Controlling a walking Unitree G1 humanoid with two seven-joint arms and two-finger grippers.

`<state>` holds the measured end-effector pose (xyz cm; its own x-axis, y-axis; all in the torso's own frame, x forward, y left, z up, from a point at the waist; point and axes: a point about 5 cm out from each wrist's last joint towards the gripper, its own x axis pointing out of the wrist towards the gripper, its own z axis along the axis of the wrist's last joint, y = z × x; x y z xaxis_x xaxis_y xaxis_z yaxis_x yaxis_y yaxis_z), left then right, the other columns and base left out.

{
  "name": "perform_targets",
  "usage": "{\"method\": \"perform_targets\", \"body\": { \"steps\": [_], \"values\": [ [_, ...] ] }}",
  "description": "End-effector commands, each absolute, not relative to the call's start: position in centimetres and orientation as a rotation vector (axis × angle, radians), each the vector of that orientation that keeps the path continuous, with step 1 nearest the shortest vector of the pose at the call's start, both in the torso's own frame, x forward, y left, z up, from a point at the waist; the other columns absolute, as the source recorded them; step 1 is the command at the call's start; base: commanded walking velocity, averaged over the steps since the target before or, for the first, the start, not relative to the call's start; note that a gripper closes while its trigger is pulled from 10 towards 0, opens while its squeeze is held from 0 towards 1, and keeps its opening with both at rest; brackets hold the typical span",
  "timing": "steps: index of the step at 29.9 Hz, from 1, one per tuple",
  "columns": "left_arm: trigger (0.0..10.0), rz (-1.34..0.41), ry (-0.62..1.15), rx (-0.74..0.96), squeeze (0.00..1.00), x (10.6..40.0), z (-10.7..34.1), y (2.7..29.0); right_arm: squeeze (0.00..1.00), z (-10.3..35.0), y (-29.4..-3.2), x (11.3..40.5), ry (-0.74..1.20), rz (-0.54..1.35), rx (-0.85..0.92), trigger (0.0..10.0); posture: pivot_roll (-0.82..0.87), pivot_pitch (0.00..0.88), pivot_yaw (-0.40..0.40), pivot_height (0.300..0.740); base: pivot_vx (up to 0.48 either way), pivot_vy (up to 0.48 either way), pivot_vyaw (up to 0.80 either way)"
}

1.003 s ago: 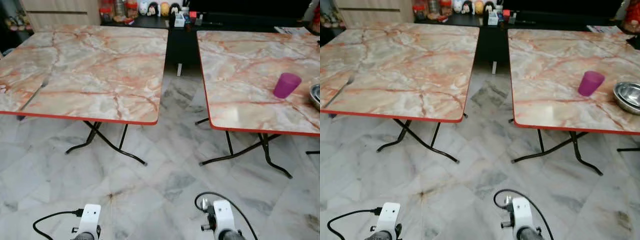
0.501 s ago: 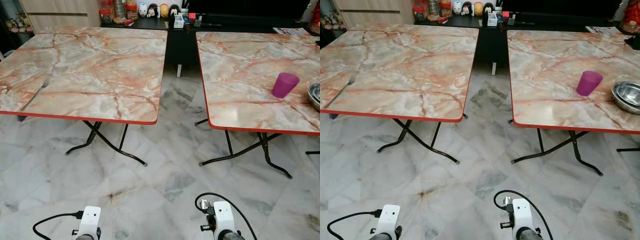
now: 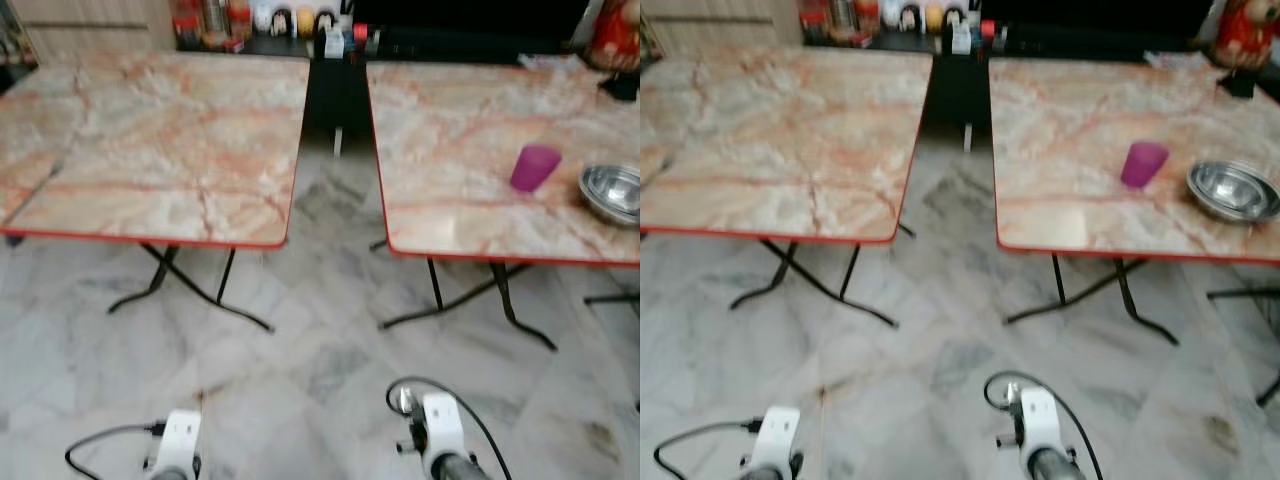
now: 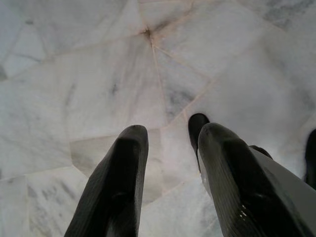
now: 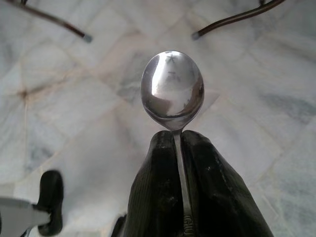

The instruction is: Setting the table

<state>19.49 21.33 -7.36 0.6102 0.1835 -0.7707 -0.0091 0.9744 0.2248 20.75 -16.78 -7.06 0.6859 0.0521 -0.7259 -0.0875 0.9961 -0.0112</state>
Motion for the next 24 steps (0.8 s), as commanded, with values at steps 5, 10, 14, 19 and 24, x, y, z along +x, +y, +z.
{"method": "perform_targets", "body": {
  "steps": [5,10,14,19,24],
  "values": [
    [10.0,0.083,0.933,0.192,0.0,18.73,-7.93,20.39,0.0,-7.49,-18.07,19.77,0.838,0.027,-0.033,10.0,0.0,0.08,-0.047,0.74,0.0,-0.448,0.0],
    [10.0,0.079,0.935,0.187,0.0,18.65,-8.01,20.15,0.0,-7.43,-18.28,19.85,0.834,0.016,-0.023,10.0,-0.01,0.082,-0.053,0.74,0.0,-0.448,0.0],
    [10.0,0.079,0.939,0.183,0.0,18.52,-8.1,19.99,0.0,-7.34,-18.51,19.96,0.829,0.003,-0.014,10.0,-0.01,0.088,-0.056,0.74,0.0,-0.447,0.0],
    [10.0,0.079,0.94,0.183,0.0,18.47,-8.12,19.98,0.0,-7.32,-18.57,19.99,0.828,-0.001,-0.014,10.0,-0.01,0.089,-0.056,0.74,0.0,-0.443,0.0],
    [10.0,0.106,0.942,0.16,0.0,18.3,-8.16,20.25,0.0,-7.39,-18.66,19.86,0.836,-0.007,-0.012,10.0,-0.01,0.098,-0.059,0.74,0.0,-0.088,0.0]
  ]
}}
